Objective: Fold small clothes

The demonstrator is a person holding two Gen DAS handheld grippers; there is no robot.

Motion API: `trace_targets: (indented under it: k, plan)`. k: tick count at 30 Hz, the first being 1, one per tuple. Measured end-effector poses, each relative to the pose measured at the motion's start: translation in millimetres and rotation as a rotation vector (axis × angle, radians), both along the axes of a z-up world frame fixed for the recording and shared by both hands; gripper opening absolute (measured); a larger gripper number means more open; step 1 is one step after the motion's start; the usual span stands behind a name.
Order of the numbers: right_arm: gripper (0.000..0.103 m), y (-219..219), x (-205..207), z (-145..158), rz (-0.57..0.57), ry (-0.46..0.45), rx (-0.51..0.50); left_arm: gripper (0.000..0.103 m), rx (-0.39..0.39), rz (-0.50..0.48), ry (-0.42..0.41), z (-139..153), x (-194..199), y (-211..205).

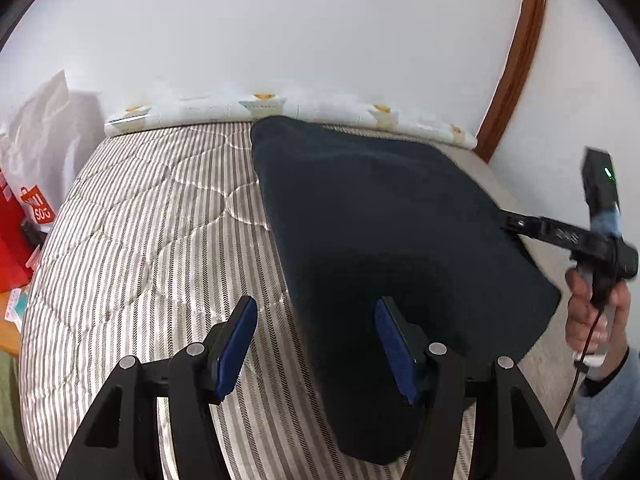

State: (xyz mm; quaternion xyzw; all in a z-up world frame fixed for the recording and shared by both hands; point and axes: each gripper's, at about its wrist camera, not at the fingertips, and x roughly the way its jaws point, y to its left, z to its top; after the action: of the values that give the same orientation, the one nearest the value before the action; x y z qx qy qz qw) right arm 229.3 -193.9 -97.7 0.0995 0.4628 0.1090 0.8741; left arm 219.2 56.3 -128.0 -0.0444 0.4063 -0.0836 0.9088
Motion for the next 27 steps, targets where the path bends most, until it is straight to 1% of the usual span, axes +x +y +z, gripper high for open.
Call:
trace_targets:
  k: [1,3,4,5,6,7,8,10,11,12,13,14,16,17,18,19,23,27]
  plan:
    - [0.003,-3,3,-2,0.026,0.003,0.037,0.059,0.008,-0.003,0.0,-2,1,0]
    - [0.003,-21,-6,5,-0.008,-0.083,0.068,0.061,-0.004,-0.013,-0.003,-5,2,2]
    - [0.003,-27,-7,4,-0.007,-0.079,0.084,0.062,-0.018,-0.018,-0.001,-5,3,4]
    - [0.003,-35,-5,0,-0.014,-0.05,0.12,0.062,-0.032,-0.023,0.002,-5,4,5]
    - [0.003,-37,-4,-5,-0.023,-0.028,0.134,0.062,-0.044,-0.026,0.006,-5,7,7]
    - [0.003,-35,-4,-7,-0.018,-0.012,0.112,0.062,-0.05,-0.027,0.007,-5,8,7]
    - [0.003,-31,-5,-5,-0.008,-0.02,0.083,0.062,-0.051,-0.022,0.004,-4,10,8]
    - [0.004,-25,-8,6,0.0,-0.051,0.048,0.062,-0.046,-0.014,-0.001,-2,13,10]
    - [0.006,-23,-8,15,-0.007,-0.063,0.031,0.062,-0.043,-0.016,-0.003,-1,13,11]
    - [0.008,-22,-7,20,-0.007,-0.072,0.025,0.061,-0.035,-0.02,-0.006,1,14,11]
    - [0.008,-19,-3,27,0.001,-0.086,0.021,0.061,-0.025,-0.02,-0.008,2,15,12]
    - [0.009,-15,2,30,0.011,-0.083,0.018,0.061,-0.015,-0.018,-0.009,2,18,12]
    - [0.014,-9,20,33,0.022,-0.057,0.008,0.061,0.002,-0.007,-0.012,5,24,14]
    - [0.021,-6,30,33,0.024,-0.044,0.001,0.061,0.007,-0.002,-0.015,6,28,15]
    - [0.029,-2,38,33,0.025,-0.034,-0.008,0.061,0.01,0.004,-0.019,8,32,16]
    - [0.032,0,47,32,0.025,-0.02,-0.016,0.061,0.013,0.012,-0.021,10,37,17]
    - [0.033,10,86,22,-0.004,0.039,-0.026,0.061,0.005,0.019,-0.018,14,58,21]
    - [0.033,13,122,-2,-0.034,0.101,0.017,0.061,-0.008,0.003,0.003,7,77,18]
